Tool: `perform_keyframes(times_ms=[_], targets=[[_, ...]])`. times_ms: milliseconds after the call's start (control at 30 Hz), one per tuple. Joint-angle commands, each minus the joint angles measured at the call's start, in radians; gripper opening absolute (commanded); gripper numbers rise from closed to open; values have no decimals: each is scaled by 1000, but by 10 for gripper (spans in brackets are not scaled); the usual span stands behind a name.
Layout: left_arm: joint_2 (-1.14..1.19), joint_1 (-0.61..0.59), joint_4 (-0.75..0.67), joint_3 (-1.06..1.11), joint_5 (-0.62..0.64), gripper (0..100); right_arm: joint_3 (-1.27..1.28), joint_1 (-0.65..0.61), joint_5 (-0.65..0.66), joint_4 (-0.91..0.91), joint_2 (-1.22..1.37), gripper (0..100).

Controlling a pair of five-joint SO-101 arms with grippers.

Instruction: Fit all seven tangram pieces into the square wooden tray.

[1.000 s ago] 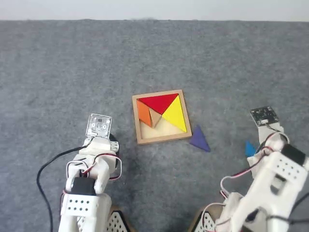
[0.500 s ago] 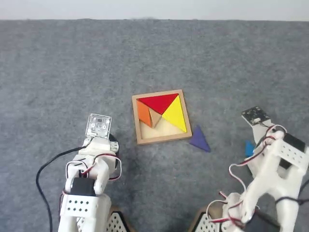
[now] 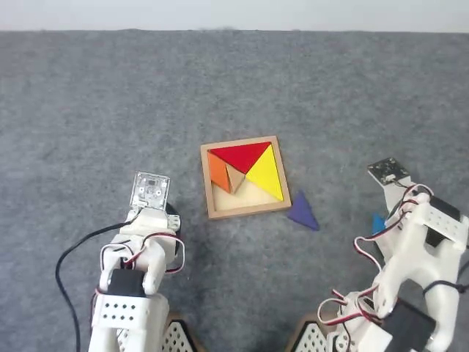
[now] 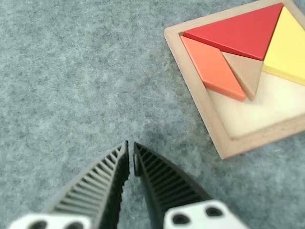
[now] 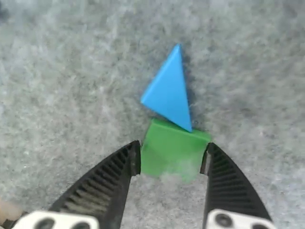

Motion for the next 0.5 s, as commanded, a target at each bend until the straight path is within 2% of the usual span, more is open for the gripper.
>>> perform_keyframes(times_ms=[0,133,300,467], targets=[[-12,-5,2,-8,6,15,-51,36,-9,-13,1,220],[-12,-5,2,-8,6,15,-43,36,-6,4,1,220],[-12,-5,2,-8,6,15,-9,-45,-8,25,24,220],[-12,-5,2,-8,6,15,-12,-50,-28,-44,162,220]])
